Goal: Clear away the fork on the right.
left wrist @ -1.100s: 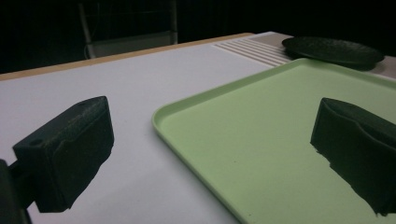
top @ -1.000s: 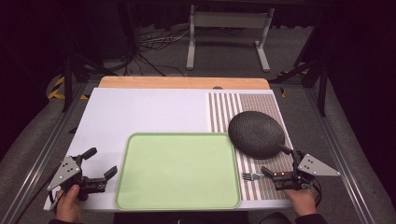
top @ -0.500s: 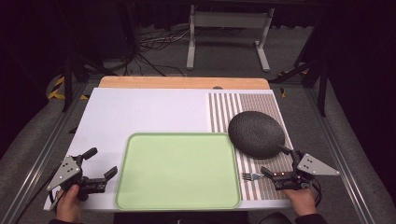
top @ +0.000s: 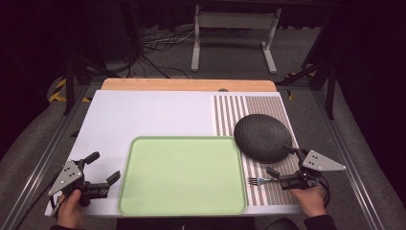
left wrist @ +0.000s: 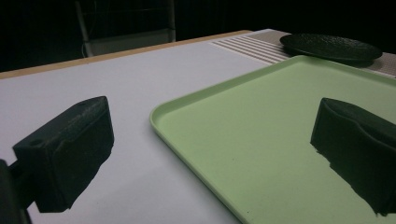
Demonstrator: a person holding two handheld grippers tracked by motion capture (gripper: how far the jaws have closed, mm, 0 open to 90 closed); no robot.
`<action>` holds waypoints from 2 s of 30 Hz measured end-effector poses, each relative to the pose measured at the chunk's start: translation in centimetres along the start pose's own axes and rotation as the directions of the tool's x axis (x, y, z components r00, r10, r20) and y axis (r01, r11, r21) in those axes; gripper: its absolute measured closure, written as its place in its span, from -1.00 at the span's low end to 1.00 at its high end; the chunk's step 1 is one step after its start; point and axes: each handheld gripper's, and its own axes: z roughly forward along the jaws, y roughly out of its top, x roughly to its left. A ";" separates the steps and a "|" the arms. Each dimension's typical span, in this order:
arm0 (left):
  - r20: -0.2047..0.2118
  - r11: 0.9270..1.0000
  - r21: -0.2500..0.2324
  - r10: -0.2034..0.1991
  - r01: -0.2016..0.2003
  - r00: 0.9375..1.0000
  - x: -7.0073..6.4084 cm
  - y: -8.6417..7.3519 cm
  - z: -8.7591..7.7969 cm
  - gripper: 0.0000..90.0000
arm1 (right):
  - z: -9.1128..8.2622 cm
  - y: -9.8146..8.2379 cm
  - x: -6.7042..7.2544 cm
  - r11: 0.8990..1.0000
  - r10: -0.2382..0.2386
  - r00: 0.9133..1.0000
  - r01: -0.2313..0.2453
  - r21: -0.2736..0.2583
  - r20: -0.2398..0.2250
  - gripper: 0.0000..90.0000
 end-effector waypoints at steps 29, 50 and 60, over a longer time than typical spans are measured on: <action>0.009 1.000 -0.004 0.005 -0.005 1.000 -0.1 0.1 0.0 -1.00 | 2.1 4.1 -1.2 0.807 -0.220 0.961 0.276 0.523 -0.168 -0.85; 0.008 1.000 0.004 0.008 -0.008 1.000 -0.1 0.1 -0.1 -1.00 | 4.2 4.3 -0.8 0.544 -0.243 0.904 0.428 0.722 -0.353 -0.81; 0.003 1.000 0.012 0.008 -0.008 1.000 -0.1 0.1 0.1 -1.00 | 5.0 3.7 -0.6 0.433 -0.227 0.882 0.471 0.768 -0.413 -0.80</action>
